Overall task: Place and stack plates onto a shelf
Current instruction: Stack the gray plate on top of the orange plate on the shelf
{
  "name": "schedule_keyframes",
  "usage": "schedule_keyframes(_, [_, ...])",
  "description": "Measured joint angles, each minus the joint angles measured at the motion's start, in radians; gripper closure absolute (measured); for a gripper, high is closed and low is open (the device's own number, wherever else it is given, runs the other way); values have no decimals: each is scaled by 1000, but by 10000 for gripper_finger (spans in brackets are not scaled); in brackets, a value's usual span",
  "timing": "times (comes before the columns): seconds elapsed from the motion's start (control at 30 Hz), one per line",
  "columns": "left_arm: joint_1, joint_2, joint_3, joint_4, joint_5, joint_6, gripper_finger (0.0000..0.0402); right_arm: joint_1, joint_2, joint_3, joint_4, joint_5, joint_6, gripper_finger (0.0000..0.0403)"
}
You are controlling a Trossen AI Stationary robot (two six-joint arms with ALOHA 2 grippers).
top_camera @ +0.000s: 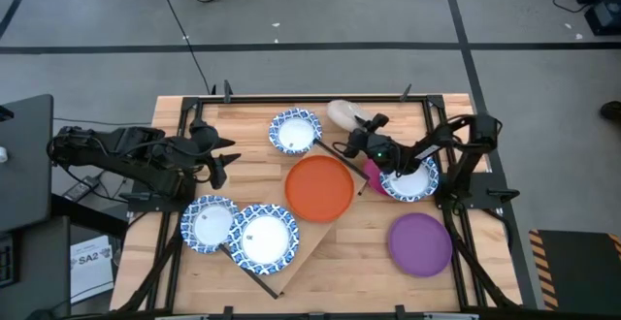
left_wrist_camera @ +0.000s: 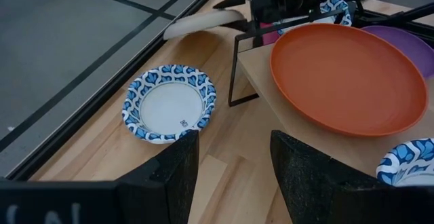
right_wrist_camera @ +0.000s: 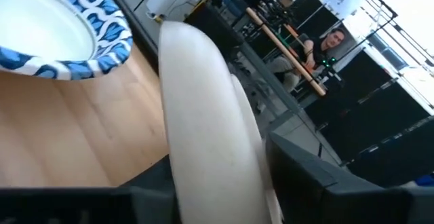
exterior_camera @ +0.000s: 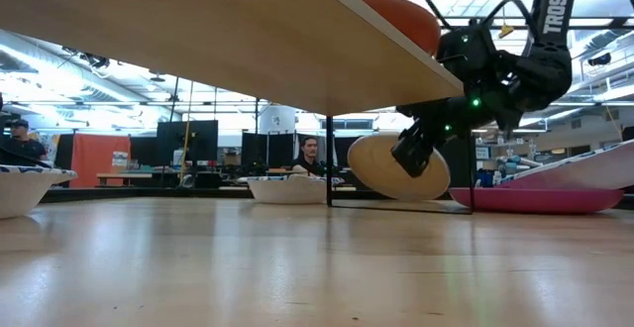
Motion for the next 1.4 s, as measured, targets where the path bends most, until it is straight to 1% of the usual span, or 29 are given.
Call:
schedule_keyframes(0.37, [0,0,0,0,0,8,212,0,-108,-8,-52,-5,-1,327])
schedule_keyframes(0.53, [0,0,0,0,0,8,212,0,-137,-8,-60,-5,-59,358])
schedule_keyframes(0.73, [0,0,0,0,0,8,212,0,-179,-8,-58,16,-66,354])
schedule_keyframes(0.9, [0,0,0,0,0,9,212,-1,-228,-8,-57,53,-149,352])
schedule_keyframes(1.13, [0,0,0,0,0,9,212,-19,-338,-8,-54,70,-251,352])
schedule_keyframes(1.4, [0,0,0,0,0,9,212,-52,-491,-8,-54,91,-352,352])
